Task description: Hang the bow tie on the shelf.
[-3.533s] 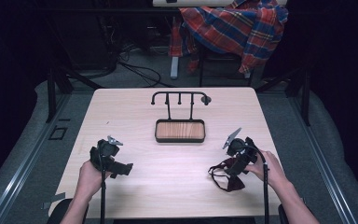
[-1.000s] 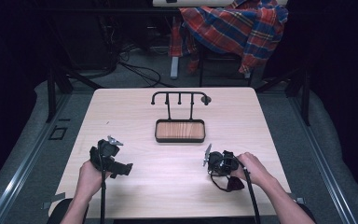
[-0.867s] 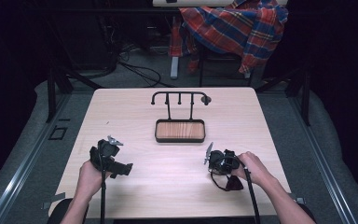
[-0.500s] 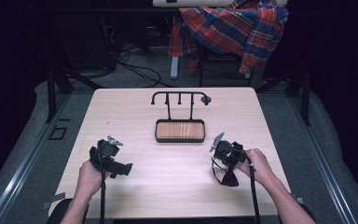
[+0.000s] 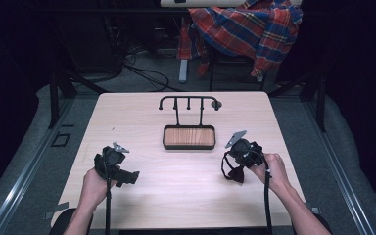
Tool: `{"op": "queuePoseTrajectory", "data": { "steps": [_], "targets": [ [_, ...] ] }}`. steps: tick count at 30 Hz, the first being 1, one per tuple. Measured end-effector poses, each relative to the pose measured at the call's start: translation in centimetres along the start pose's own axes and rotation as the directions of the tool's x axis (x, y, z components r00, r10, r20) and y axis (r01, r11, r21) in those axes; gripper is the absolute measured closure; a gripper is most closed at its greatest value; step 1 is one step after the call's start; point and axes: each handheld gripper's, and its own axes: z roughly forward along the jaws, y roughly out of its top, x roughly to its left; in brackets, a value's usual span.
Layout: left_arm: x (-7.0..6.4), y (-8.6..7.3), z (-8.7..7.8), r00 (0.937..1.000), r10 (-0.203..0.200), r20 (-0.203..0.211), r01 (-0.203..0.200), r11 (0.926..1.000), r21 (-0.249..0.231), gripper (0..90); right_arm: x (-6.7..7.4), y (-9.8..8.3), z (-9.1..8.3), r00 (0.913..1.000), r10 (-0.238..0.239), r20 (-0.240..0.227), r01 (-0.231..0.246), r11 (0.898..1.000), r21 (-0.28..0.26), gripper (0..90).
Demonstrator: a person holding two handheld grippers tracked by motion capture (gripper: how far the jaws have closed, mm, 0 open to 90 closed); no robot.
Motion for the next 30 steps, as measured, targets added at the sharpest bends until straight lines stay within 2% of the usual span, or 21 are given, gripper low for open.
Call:
{"op": "queuePoseTrajectory", "data": {
  "steps": [4,5,6,10,13,20,27,30],
  "targets": [
    [0.1,-0.1,0.0,1.0000,-0.001,-0.002,0.001,1.0000,0.002,0.5,-0.3,0.1,-0.4,0.9998,0.017,0.007,-0.017,0.999,-0.027,89.4],
    [0.1,0.0,-0.1,1.0000,-0.001,0.001,0.001,1.0000,0.005,0.5,-0.3,0.1,-0.3,0.9990,0.043,0.007,-0.043,0.997,-0.059,89.4],
    [0.1,0.0,0.0,1.0000,-0.001,0.000,0.001,1.0000,0.003,0.5,-0.5,0.2,-0.6,0.9994,0.031,0.015,-0.030,0.999,-0.043,89.4],
    [0.0,0.0,0.0,1.0000,-0.002,0.000,0.002,1.0000,0.001,0.5,-0.9,0.5,-0.9,0.9979,0.063,0.013,-0.062,0.995,-0.075,89.4],
    [0.0,0.0,0.0,1.0000,0.000,-0.002,0.000,1.0000,0.001,0.5,-1.2,0.7,-1.3,0.9974,0.068,0.022,-0.066,0.995,-0.073,89.4],
    [0.0,-0.1,0.0,1.0000,0.000,-0.001,0.000,1.0000,0.002,0.5,-1.7,1.0,-1.8,0.9950,0.097,0.024,-0.094,0.990,-0.108,89.4],
    [0.1,-0.1,0.0,1.0000,0.000,0.000,0.000,1.0000,0.005,0.5,-2.2,1.6,-2.1,0.9931,0.117,0.013,-0.114,0.983,-0.141,89.4],
    [0.1,-0.1,0.0,1.0000,0.000,0.000,0.000,1.0000,0.004,0.5,-2.4,2.1,-2.3,0.9937,0.111,0.017,-0.107,0.984,-0.142,89.4]
  ]
}}
